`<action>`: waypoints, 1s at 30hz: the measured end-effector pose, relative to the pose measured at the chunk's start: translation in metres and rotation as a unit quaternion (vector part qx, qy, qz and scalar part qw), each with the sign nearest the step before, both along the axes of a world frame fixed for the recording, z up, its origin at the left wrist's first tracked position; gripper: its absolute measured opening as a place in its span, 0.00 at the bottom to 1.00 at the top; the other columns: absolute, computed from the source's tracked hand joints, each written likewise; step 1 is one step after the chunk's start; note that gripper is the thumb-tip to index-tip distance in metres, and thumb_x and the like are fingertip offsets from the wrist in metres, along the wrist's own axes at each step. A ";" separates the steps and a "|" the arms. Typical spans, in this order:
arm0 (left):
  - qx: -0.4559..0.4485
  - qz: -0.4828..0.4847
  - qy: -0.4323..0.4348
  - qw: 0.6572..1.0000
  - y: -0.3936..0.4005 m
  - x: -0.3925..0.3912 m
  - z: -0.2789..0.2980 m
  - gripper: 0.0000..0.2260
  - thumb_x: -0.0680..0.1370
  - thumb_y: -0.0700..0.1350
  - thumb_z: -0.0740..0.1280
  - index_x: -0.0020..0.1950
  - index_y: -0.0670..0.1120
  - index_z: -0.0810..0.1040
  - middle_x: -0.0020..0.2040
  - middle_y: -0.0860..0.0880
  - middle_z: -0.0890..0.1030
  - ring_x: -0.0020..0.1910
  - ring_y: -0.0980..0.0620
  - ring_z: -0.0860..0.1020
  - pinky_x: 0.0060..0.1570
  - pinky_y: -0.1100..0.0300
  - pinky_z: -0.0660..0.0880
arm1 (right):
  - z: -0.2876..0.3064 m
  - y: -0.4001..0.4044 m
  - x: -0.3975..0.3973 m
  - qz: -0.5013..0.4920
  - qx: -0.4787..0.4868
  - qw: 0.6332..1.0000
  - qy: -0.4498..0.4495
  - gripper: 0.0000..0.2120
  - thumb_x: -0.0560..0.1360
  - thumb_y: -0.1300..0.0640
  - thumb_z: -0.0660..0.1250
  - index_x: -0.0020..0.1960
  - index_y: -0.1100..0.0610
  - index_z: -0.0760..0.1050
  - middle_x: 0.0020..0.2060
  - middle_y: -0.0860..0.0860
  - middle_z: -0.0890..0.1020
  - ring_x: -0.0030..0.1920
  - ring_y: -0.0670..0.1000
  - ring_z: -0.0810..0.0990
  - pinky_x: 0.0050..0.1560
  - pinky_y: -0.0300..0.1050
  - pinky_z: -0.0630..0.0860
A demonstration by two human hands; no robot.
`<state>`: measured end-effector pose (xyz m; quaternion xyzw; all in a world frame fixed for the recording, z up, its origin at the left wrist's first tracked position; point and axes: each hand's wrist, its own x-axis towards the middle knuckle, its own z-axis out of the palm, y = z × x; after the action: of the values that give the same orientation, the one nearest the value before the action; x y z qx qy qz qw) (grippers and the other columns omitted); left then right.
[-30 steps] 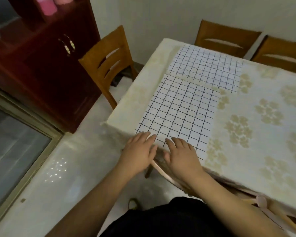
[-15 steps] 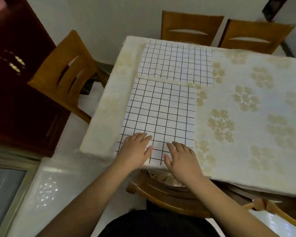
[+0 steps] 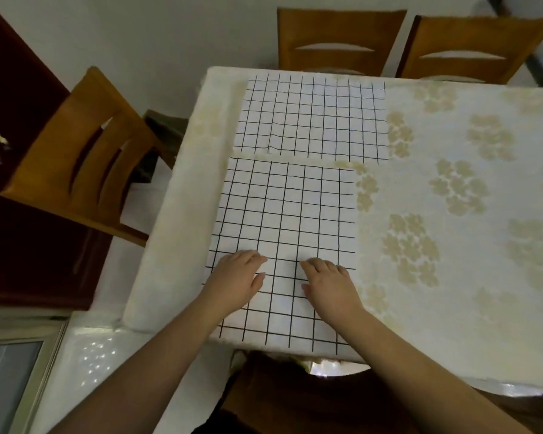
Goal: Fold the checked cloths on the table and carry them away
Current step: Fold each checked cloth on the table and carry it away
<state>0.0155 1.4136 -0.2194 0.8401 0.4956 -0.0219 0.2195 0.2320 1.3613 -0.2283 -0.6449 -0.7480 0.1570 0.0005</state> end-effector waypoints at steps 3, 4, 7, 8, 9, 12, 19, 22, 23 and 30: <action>0.004 -0.023 -0.027 0.999 0.023 0.006 -0.013 0.16 0.80 0.47 0.63 0.67 0.47 0.75 0.65 0.49 0.76 0.65 0.49 0.72 0.64 0.53 0.66 | -0.015 0.010 -0.001 -0.031 -0.006 0.999 0.019 0.22 0.75 0.56 0.67 0.67 0.58 0.73 0.65 0.55 0.75 0.63 0.59 0.74 0.62 0.54 0.70; 0.007 -0.029 -0.032 0.999 0.030 0.007 -0.018 0.15 0.80 0.46 0.63 0.66 0.47 0.76 0.64 0.50 0.76 0.64 0.49 0.73 0.63 0.53 0.66 | -0.020 0.013 -0.002 -0.050 0.004 0.998 0.031 0.21 0.73 0.57 0.70 0.65 0.58 0.75 0.63 0.56 0.77 0.62 0.60 0.75 0.60 0.55 0.71; -0.005 -0.023 -0.038 0.999 0.052 0.004 -0.036 0.17 0.78 0.41 0.64 0.67 0.46 0.75 0.64 0.48 0.77 0.63 0.47 0.74 0.62 0.51 0.69 | -0.035 0.024 0.000 -0.121 0.044 0.988 0.083 0.19 0.69 0.60 0.73 0.60 0.58 0.79 0.59 0.56 0.79 0.59 0.61 0.78 0.57 0.56 0.73; -0.002 -0.022 -0.037 0.999 0.058 0.002 -0.041 0.18 0.77 0.39 0.65 0.67 0.45 0.75 0.65 0.46 0.76 0.63 0.45 0.74 0.62 0.49 0.71 | -0.038 0.028 0.002 -0.140 0.055 0.984 0.094 0.19 0.69 0.60 0.73 0.60 0.57 0.79 0.59 0.56 0.79 0.59 0.61 0.77 0.57 0.56 0.72; 0.005 -0.022 -0.035 0.999 0.063 0.000 -0.047 0.19 0.76 0.37 0.66 0.68 0.44 0.74 0.66 0.45 0.75 0.64 0.43 0.73 0.63 0.47 0.71 | -0.040 0.033 0.005 -0.155 0.064 0.981 0.099 0.19 0.69 0.60 0.74 0.60 0.57 0.79 0.58 0.56 0.80 0.59 0.61 0.77 0.58 0.56 0.72; 0.027 -0.004 -0.023 0.999 0.074 -0.009 -0.061 0.19 0.77 0.37 0.67 0.68 0.45 0.75 0.69 0.44 0.74 0.67 0.42 0.72 0.66 0.47 0.67 | -0.046 0.049 0.014 -0.180 0.082 0.975 0.097 0.17 0.69 0.60 0.74 0.58 0.55 0.80 0.56 0.55 0.80 0.58 0.60 0.77 0.59 0.56 0.70; 0.119 -0.015 -0.072 0.990 0.088 -0.026 -0.084 0.13 0.76 0.46 0.62 0.52 0.45 0.84 0.56 0.47 0.83 0.53 0.45 0.81 0.55 0.49 0.77 | -0.066 0.062 0.031 -0.189 0.082 0.972 0.109 0.14 0.67 0.58 0.78 0.51 0.55 0.82 0.50 0.54 0.80 0.53 0.61 0.78 0.55 0.58 0.72; 0.123 -0.001 -0.074 0.990 0.090 -0.026 -0.086 0.09 0.75 0.45 0.65 0.50 0.46 0.84 0.54 0.48 0.84 0.52 0.46 0.81 0.53 0.51 0.77 | -0.067 0.065 0.032 -0.203 0.090 0.968 0.115 0.11 0.67 0.58 0.78 0.49 0.55 0.82 0.47 0.53 0.80 0.52 0.60 0.78 0.54 0.57 0.70; 0.126 0.003 -0.080 0.989 0.092 -0.025 -0.087 0.07 0.74 0.44 0.67 0.48 0.46 0.84 0.52 0.49 0.84 0.51 0.46 0.81 0.51 0.51 0.77 | -0.068 0.066 0.031 -0.205 0.094 0.967 0.117 0.11 0.67 0.58 0.78 0.48 0.55 0.82 0.46 0.53 0.79 0.51 0.60 0.77 0.53 0.56 0.70; 0.126 0.008 -0.077 0.989 0.101 -0.017 -0.081 0.04 0.72 0.39 0.73 0.42 0.47 0.80 0.47 0.51 0.81 0.49 0.46 0.78 0.49 0.55 0.69 | -0.071 0.071 0.033 -0.213 0.092 0.966 0.112 0.08 0.69 0.56 0.76 0.47 0.55 0.82 0.46 0.53 0.79 0.50 0.60 0.76 0.52 0.55 0.68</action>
<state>-0.0010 1.5146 -0.3005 0.8562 0.4829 0.1071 0.1491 0.2653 1.4326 -0.2995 -0.7648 -0.5997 0.1552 0.1770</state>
